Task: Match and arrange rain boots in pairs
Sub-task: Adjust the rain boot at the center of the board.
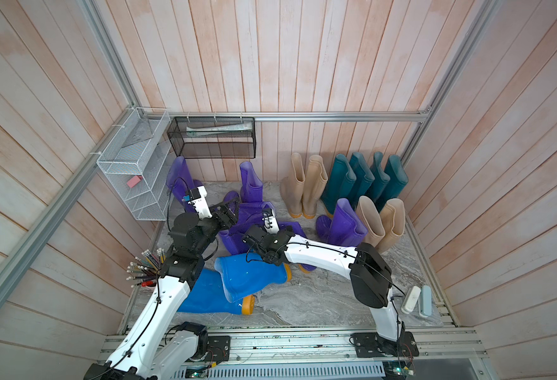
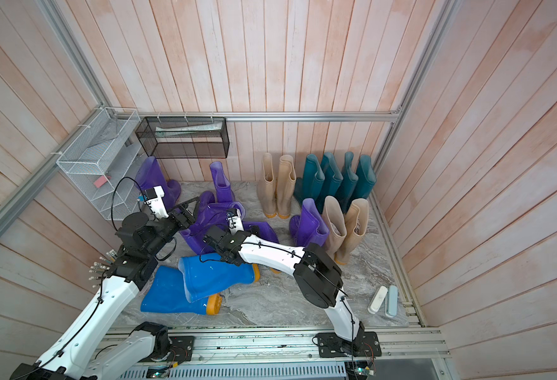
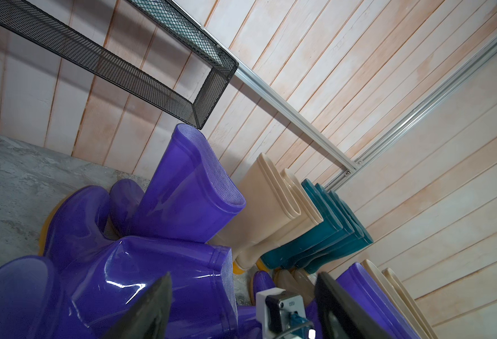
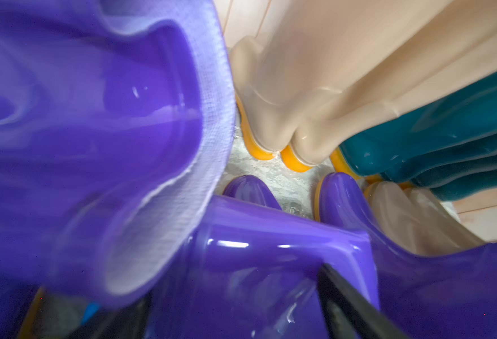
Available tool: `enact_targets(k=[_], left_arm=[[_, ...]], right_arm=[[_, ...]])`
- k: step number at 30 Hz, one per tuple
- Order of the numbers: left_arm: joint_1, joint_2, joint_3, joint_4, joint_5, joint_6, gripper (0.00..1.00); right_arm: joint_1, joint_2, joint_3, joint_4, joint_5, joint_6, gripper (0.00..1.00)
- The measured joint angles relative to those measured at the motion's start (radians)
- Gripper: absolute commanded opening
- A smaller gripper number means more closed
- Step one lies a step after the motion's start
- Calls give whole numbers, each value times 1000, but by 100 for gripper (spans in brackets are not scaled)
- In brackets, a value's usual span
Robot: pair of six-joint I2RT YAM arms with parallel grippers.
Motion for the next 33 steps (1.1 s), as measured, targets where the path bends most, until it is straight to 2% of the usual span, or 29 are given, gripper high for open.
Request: enact_targets(k=[3, 9, 17, 24, 28, 33], left_arm=[[0, -3, -2, 0, 0, 0, 79], [0, -5, -2, 4, 3, 0, 79], [0, -5, -2, 8, 3, 1, 78], [0, -5, -2, 8, 18, 1, 78], [0, -5, -2, 19, 46, 1, 78], [0, 6, -2, 33, 89, 0, 78]], right_arm=[[0, -21, -47, 14, 16, -8, 34], [-4, -149, -180, 39, 29, -44, 0], [-28, -359, -270, 135, -23, -104, 0], [-40, -419, -274, 149, -74, -145, 0], [-71, -476, -274, 132, -202, -172, 0], [-205, -634, -308, 120, -417, -181, 0]])
